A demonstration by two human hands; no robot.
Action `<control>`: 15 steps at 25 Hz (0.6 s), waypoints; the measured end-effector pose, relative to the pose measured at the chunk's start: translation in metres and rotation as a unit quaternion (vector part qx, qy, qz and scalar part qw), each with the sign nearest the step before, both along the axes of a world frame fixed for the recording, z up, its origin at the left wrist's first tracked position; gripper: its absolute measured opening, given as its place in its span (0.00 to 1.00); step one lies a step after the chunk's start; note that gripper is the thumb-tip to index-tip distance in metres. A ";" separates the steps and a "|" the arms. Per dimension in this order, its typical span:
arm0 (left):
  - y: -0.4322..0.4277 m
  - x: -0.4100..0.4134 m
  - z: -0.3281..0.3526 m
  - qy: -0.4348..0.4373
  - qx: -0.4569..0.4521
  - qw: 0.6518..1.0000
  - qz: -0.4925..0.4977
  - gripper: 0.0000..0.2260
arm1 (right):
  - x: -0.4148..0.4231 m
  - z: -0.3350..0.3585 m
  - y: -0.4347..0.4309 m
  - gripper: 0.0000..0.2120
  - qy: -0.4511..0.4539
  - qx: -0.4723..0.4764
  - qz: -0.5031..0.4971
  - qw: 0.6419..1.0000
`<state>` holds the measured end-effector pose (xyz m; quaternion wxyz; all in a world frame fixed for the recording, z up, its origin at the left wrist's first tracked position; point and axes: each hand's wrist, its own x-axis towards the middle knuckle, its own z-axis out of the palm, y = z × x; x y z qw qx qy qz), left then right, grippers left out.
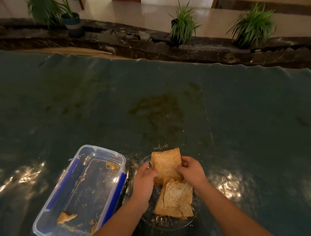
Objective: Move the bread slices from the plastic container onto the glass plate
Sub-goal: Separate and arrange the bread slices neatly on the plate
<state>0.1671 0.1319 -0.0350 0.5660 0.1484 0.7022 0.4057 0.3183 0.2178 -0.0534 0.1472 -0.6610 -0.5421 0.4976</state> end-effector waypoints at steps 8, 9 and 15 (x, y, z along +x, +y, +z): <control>-0.011 0.003 -0.009 0.012 0.046 0.998 -0.040 0.15 | 0.008 -0.008 -0.006 0.14 -0.040 0.022 0.014 0.999; -0.010 0.003 -0.009 0.009 0.046 0.998 -0.044 0.15 | 0.009 -0.008 -0.007 0.14 -0.034 0.024 -0.004 0.999; -0.012 -0.001 -0.002 -0.017 0.039 0.995 -0.089 0.23 | 0.017 -0.013 -0.012 0.15 -0.038 0.018 -0.011 0.999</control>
